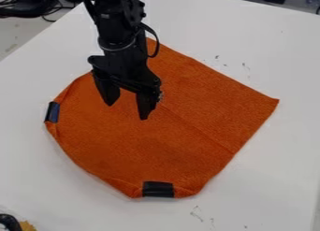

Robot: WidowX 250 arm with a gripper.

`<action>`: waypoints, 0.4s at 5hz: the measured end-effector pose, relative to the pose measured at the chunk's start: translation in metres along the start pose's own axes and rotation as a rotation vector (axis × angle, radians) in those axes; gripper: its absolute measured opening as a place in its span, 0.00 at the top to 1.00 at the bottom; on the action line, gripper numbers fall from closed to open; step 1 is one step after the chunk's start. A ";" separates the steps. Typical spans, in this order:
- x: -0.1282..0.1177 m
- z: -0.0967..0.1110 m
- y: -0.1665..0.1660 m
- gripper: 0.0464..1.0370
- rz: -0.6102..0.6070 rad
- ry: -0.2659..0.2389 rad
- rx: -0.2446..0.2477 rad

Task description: Fold the cloth from the top to the bottom

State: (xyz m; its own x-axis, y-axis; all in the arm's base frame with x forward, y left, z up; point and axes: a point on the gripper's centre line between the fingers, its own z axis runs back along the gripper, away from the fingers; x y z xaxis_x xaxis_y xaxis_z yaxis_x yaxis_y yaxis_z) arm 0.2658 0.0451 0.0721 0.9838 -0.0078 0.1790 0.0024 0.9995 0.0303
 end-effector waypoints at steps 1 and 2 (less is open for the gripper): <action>-0.003 -0.005 -0.001 0.04 0.004 0.019 -0.005; -0.005 -0.009 -0.001 0.04 0.017 0.009 -0.003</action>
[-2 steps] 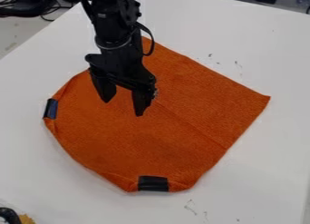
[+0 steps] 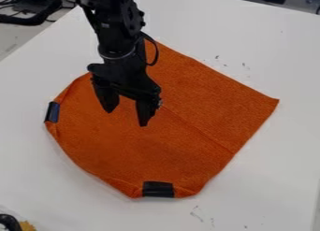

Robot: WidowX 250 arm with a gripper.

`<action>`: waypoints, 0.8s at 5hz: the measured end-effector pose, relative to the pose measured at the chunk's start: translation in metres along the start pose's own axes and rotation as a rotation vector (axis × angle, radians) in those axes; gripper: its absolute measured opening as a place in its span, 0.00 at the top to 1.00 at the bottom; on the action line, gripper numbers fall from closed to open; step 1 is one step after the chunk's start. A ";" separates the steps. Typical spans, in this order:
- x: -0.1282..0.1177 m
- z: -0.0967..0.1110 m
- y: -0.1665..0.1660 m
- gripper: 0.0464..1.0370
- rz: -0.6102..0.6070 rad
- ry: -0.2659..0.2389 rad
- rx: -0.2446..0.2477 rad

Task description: Fold the cloth from the top to the bottom

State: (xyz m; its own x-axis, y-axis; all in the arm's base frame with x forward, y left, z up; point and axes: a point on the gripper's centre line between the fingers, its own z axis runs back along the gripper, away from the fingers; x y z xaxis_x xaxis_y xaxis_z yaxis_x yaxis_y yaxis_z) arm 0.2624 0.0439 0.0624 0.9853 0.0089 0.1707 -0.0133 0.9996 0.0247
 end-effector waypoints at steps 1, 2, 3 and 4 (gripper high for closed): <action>0.003 0.000 0.001 0.04 -0.020 -0.016 0.004; 0.021 -0.002 0.020 0.04 -0.063 -0.012 0.009; 0.060 -0.003 0.037 0.04 -0.160 -0.021 0.012; 0.100 -0.014 0.051 0.04 -0.243 -0.009 0.002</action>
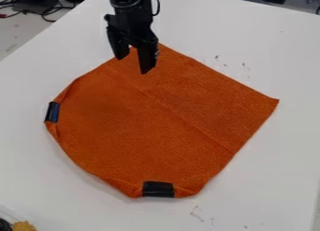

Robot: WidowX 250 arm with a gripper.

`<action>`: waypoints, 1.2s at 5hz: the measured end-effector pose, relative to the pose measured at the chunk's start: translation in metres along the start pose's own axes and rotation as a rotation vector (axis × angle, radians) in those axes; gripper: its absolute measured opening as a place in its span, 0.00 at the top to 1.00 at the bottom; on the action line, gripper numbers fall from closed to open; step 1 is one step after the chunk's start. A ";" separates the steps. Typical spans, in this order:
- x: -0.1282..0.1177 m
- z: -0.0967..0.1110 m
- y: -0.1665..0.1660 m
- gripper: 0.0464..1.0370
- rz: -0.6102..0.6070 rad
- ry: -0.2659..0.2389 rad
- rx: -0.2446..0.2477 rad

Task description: Fold the cloth from the top to the bottom

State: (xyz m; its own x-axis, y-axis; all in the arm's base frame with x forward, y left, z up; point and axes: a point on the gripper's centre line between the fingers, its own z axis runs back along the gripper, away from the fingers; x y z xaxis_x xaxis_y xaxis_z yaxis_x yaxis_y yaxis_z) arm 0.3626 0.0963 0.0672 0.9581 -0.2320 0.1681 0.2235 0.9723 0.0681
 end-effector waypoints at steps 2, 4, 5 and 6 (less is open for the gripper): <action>0.035 -0.040 0.017 0.04 -0.055 -0.001 -0.062; 0.042 -0.067 0.023 0.04 0.007 -0.048 -0.036; 0.052 -0.072 0.027 0.08 0.010 -0.063 -0.036; 0.052 -0.076 0.029 0.35 0.024 -0.058 -0.038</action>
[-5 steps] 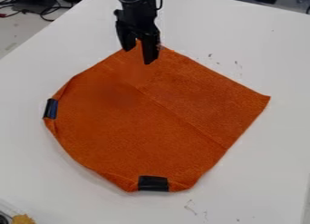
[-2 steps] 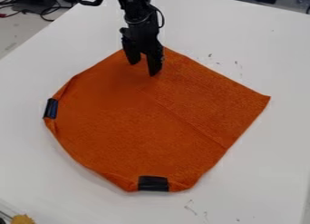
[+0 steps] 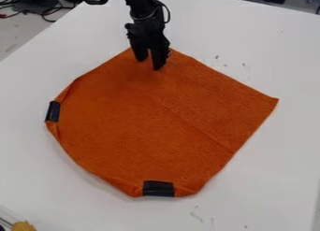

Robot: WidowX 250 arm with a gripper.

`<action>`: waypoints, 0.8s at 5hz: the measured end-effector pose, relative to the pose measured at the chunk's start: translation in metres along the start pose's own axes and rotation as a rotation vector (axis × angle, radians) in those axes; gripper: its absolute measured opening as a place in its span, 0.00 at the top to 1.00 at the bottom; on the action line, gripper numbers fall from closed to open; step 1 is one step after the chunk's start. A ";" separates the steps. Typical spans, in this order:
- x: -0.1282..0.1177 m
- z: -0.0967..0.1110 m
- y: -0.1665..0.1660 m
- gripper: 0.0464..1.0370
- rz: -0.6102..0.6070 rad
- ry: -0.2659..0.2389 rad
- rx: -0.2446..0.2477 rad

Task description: Fold the cloth from the top to the bottom

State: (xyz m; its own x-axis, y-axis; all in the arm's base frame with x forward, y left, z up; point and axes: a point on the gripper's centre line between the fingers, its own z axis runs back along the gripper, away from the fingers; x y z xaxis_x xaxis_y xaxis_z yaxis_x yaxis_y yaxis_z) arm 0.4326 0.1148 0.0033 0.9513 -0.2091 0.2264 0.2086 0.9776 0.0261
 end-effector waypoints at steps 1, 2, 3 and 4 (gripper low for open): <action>0.000 -0.001 -0.001 0.63 -0.006 0.017 -0.016; 0.000 -0.001 -0.001 0.85 -0.002 0.023 -0.019; -0.003 0.002 -0.002 0.97 0.002 0.027 -0.018; -0.017 0.014 -0.008 0.99 0.001 0.078 0.010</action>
State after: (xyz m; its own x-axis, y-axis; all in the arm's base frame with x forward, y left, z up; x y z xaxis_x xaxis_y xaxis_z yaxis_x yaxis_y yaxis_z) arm 0.4112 0.1114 0.0131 0.9665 -0.2084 0.1497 0.2054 0.9780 0.0352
